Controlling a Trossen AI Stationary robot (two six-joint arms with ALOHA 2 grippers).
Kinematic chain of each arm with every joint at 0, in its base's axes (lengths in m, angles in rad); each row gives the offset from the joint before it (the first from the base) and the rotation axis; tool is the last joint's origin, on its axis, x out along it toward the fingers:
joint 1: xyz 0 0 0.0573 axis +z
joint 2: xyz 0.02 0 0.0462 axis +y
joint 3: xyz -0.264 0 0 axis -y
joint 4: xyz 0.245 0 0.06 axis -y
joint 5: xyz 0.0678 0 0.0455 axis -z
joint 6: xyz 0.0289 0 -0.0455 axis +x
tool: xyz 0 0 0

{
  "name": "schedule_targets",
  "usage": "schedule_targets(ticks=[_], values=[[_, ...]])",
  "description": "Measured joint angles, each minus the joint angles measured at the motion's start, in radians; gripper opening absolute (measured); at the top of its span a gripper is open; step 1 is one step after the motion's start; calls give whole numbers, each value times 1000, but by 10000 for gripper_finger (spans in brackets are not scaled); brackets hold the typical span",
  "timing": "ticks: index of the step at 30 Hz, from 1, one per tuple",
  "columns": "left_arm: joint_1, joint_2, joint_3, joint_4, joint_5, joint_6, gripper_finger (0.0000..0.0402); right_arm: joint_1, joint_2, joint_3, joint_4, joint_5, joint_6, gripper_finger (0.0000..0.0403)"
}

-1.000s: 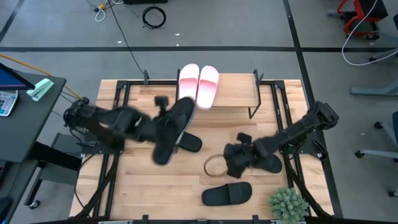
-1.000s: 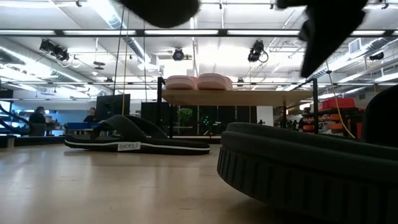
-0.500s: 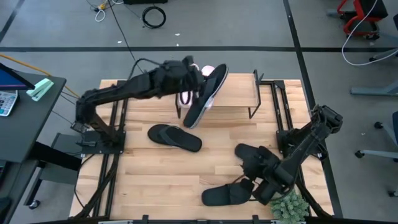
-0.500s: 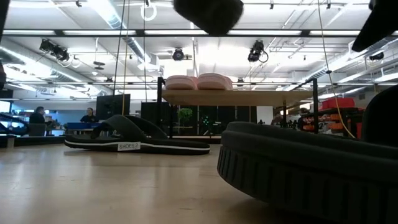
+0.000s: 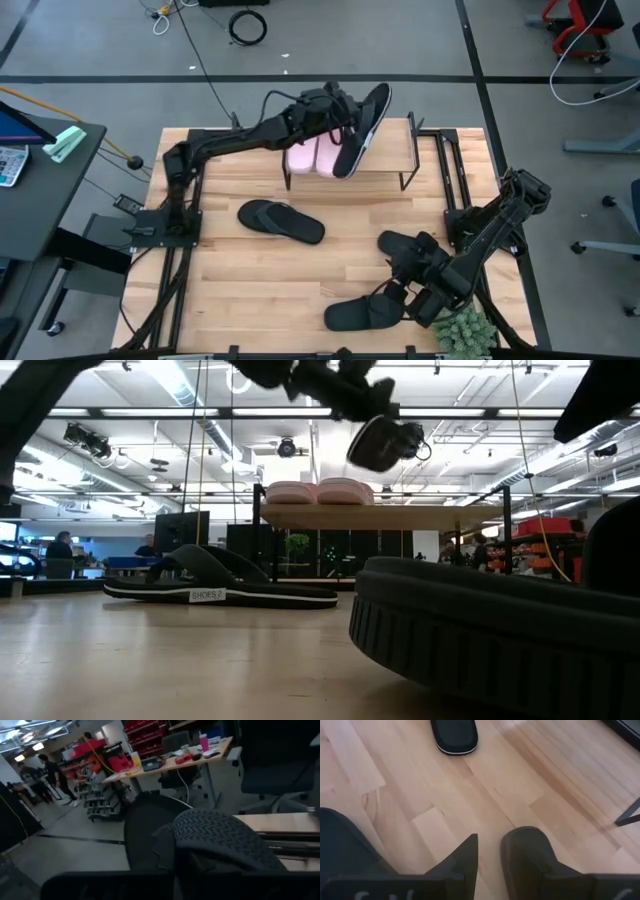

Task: Pick and place slides into the shelf
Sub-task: Put the left black slipper on the shelf

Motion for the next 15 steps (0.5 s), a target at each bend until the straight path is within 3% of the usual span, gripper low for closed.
schedule_targets(ticks=[11,15], values=[[39,98,0,38,1,-24,18,0,0,0,3,-1,15,106],[39,107,0,9,1,-23,43,0,0,0,3,-2,15,106]])
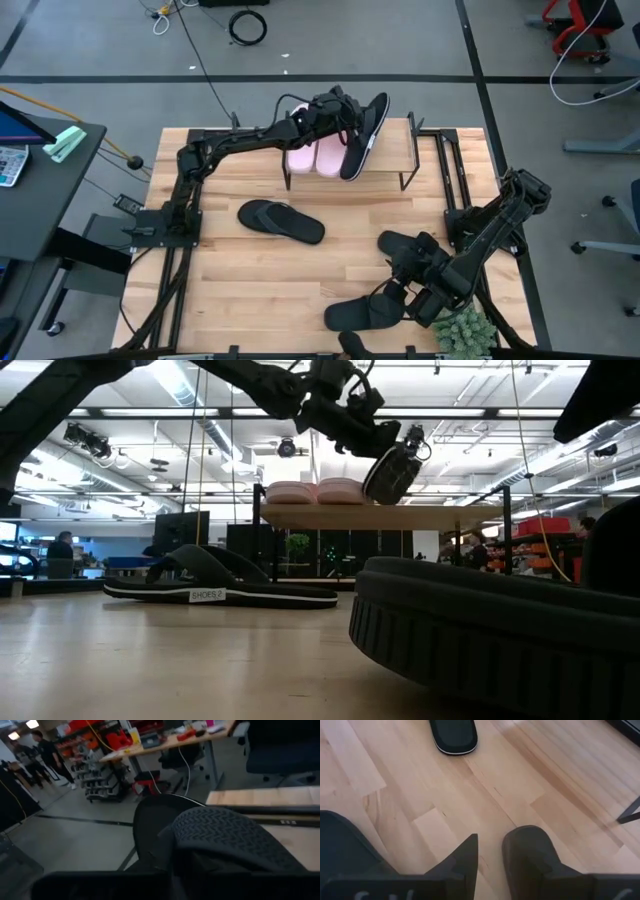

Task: Pick and place slides into the shelf
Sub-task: Put the left black slipper on the shelf, then put the black slipper on the shelf

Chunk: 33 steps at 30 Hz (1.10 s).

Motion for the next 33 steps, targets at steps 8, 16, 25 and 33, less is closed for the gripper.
schedule_targets(ticks=[8,16,25,33], values=[[5,0,0,-16,-5,-3,140,0,0,0,1,0,0,106],[19,0,0,-19,-87,-26,221,0,0,0,21,0,0,106],[28,0,0,-35,-103,-16,238,0,0,0,34,0,0,106],[26,-1,0,-47,-102,38,239,0,0,0,43,0,0,106]])
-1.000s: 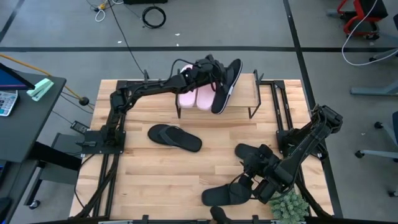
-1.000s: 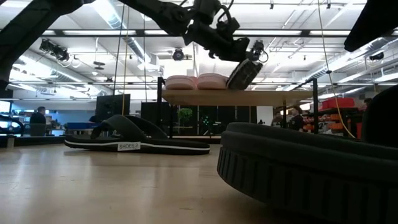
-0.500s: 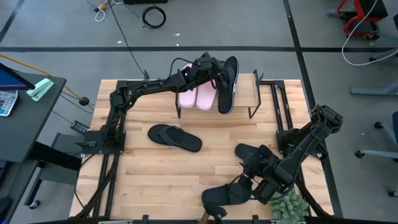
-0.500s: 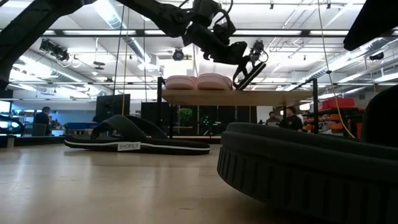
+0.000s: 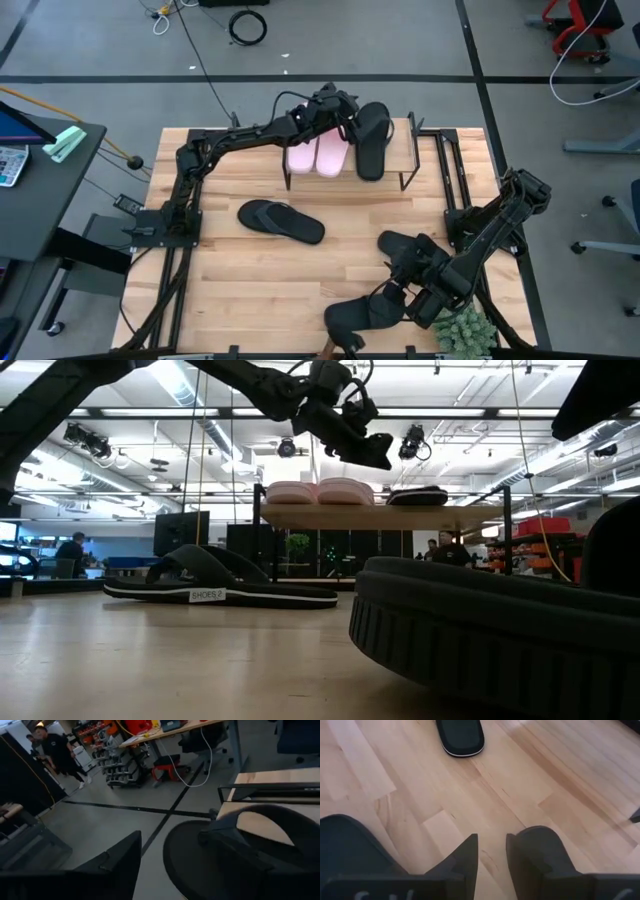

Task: Pick and place slides into the shelf
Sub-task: Put the black slipper on the shelf

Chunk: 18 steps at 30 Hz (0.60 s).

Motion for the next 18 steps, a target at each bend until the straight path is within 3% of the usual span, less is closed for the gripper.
schedule_targets(ticks=[7,11,17,18], values=[[-11,-2,70,-79,1,8,246,0,0,0,11,0,0,106],[-35,-7,227,-305,-5,37,247,0,0,0,10,0,0,106],[-80,-13,568,-803,-32,108,245,0,0,0,10,1,-14,106],[-88,-37,563,-832,-35,106,243,0,0,0,14,1,-35,106]])
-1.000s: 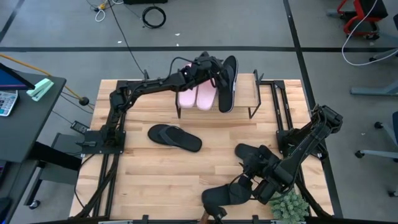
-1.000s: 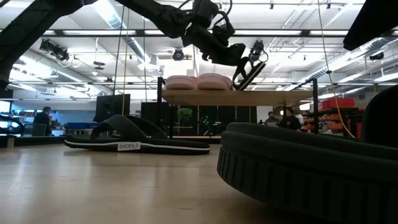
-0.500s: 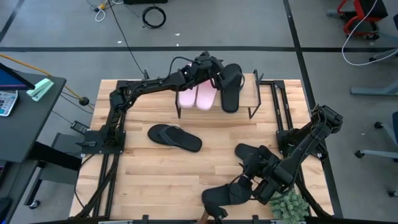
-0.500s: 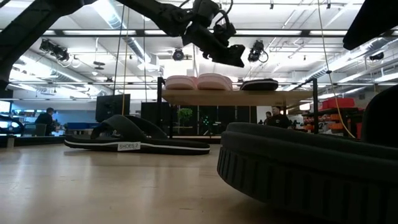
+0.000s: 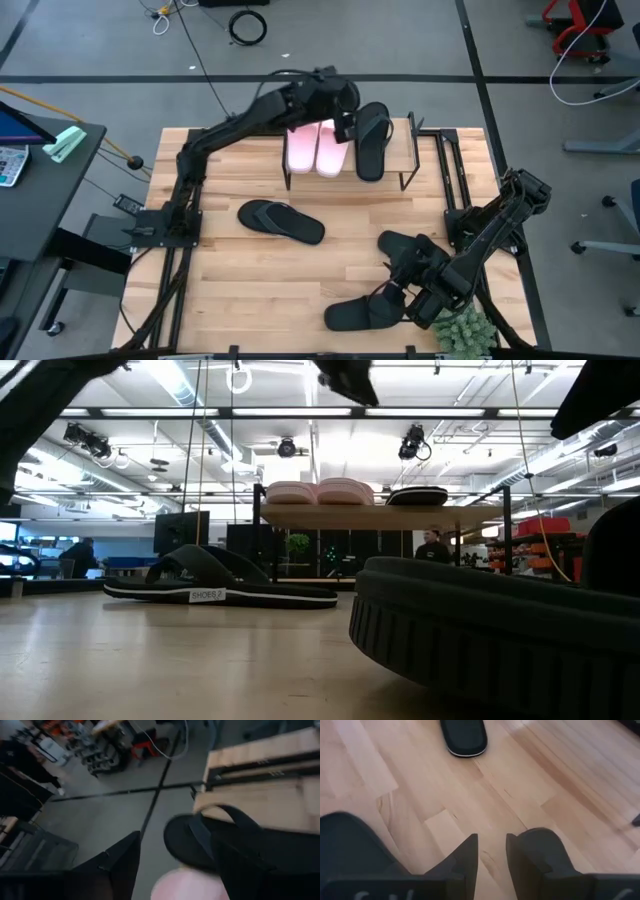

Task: Pick and place slides into the shelf
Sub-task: Put the black slipper on the shelf

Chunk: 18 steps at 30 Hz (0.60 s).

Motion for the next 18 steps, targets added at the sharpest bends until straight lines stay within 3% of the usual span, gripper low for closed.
schedule_targets(ticks=[3,6,12,18], values=[[-24,-116,-86,-78,1,0,235,-1,0,-13,71,2,-108,106],[-50,-196,-92,-336,-5,-52,229,-16,0,-47,223,0,-272,106],[-125,-274,-96,-796,39,-375,214,-81,0,-147,587,14,-652,106],[-239,-332,-207,-813,70,-552,198,-223,1,-212,797,-25,-960,106]])
